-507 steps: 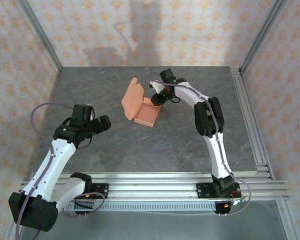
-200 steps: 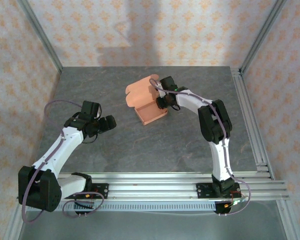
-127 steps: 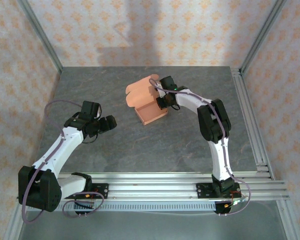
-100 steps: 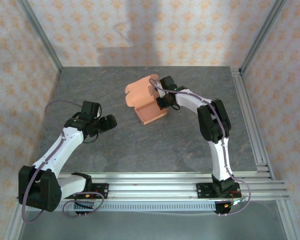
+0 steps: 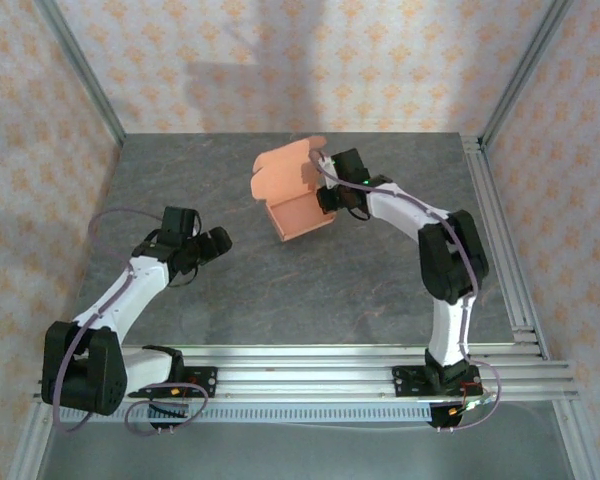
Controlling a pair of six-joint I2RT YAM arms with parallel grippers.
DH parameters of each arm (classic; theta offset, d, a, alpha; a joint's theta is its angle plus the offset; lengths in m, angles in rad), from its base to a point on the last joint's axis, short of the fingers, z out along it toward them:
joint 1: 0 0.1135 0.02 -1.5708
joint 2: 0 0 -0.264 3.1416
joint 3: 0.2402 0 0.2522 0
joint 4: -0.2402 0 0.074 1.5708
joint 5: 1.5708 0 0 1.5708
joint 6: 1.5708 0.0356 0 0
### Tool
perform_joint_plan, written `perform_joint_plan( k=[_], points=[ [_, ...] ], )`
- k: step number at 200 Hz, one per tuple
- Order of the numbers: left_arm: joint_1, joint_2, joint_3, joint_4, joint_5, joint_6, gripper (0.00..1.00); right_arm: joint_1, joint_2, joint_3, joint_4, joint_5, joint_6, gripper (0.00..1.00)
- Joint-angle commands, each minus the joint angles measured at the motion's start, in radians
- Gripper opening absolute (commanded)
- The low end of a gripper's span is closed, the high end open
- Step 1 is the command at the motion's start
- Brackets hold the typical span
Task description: Fold the paper box
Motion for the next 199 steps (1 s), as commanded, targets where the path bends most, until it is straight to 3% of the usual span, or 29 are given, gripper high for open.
perform_joint_plan(
  k=[1,27,70,125,199],
  points=[
    [0.006,0.056,-0.019,0.284,0.135,-0.076,0.86,-0.006,-0.108,-0.050,0.148,-0.116,0.099,0.12],
    [-0.040,0.142,0.009,0.513,0.254,-0.105,0.80,-0.005,-0.173,-0.099,0.247,-0.203,0.173,0.12],
    [-0.185,0.262,0.184,0.554,0.304,-0.050,0.71,0.033,-0.226,-0.154,0.327,-0.204,0.197,0.12],
    [-0.216,0.344,0.288,0.629,0.356,-0.070,0.63,0.090,-0.229,-0.180,0.356,-0.214,0.174,0.12],
    [-0.241,0.348,0.361,0.625,0.389,-0.107,0.59,0.207,-0.178,-0.168,0.322,0.080,0.025,0.12]
  ],
)
